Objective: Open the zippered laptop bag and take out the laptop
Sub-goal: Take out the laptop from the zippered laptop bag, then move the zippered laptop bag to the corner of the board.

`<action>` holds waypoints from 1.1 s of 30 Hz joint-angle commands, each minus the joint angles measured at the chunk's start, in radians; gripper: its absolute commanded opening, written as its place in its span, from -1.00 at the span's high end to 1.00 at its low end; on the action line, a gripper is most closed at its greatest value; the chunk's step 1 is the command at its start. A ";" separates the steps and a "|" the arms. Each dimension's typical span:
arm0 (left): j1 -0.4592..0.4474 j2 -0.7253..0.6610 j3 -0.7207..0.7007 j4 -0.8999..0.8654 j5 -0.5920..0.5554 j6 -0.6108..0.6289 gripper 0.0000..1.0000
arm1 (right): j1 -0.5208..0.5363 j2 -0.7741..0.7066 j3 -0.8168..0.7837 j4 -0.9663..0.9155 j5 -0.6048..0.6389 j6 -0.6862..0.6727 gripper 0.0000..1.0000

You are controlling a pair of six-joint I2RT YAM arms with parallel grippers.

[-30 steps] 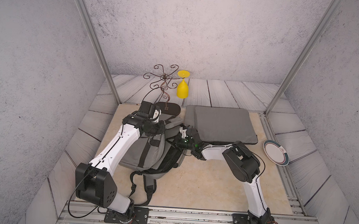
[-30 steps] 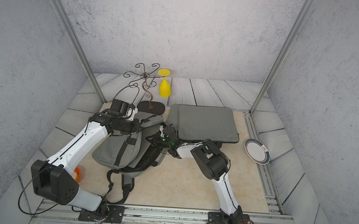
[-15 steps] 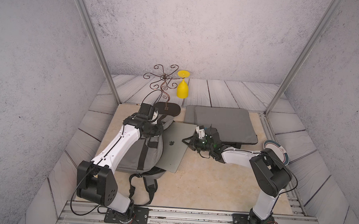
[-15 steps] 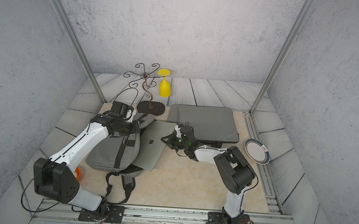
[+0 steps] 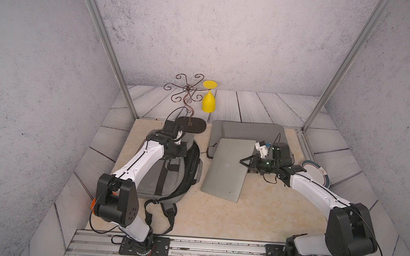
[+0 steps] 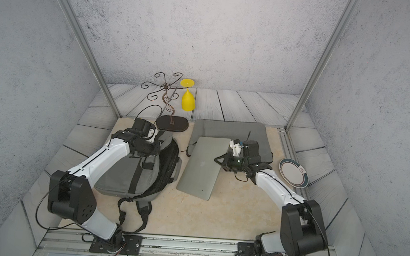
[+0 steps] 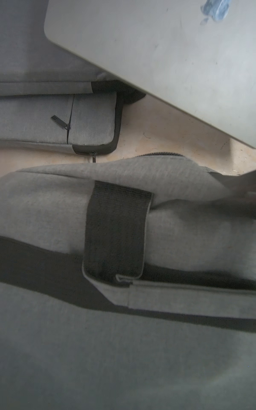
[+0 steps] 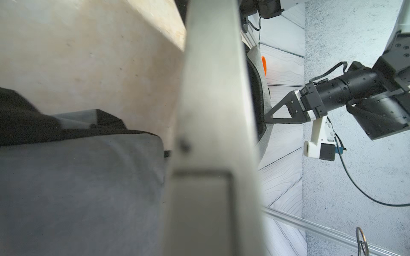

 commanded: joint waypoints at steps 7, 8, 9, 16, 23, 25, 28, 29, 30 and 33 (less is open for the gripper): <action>-0.112 0.055 -0.051 -0.033 -0.036 0.054 0.47 | -0.094 -0.159 -0.030 -0.179 -0.193 -0.188 1.00; -0.130 0.058 -0.058 -0.034 -0.043 0.058 0.38 | -0.106 -0.165 -0.034 -0.179 -0.204 -0.188 1.00; -0.147 0.060 -0.066 -0.034 -0.053 0.060 0.29 | -0.114 -0.168 -0.040 -0.175 -0.214 -0.185 1.00; -0.241 0.084 -0.135 -0.023 -0.148 0.100 -0.14 | -0.124 -0.171 -0.075 -0.121 -0.258 -0.156 1.00; -0.328 0.144 -0.197 0.054 -0.305 0.123 -0.35 | -0.136 -0.165 -0.112 -0.078 -0.283 -0.142 1.00; -0.345 0.168 -0.206 0.074 -0.357 0.121 -0.36 | -0.138 -0.161 -0.120 -0.072 -0.287 -0.137 1.00; -0.371 0.206 -0.200 0.077 -0.403 0.107 -0.39 | -0.139 -0.156 -0.123 -0.072 -0.292 -0.138 1.00; -0.383 0.221 -0.193 0.071 -0.432 0.109 -0.39 | -0.139 -0.154 -0.122 -0.073 -0.293 -0.137 1.00; -0.390 0.233 -0.186 0.062 -0.459 0.108 -0.39 | -0.142 -0.154 -0.123 -0.073 -0.291 -0.138 1.00; -0.400 0.271 -0.162 0.032 -0.546 0.082 -0.39 | -0.142 -0.150 -0.128 -0.065 -0.292 -0.136 1.00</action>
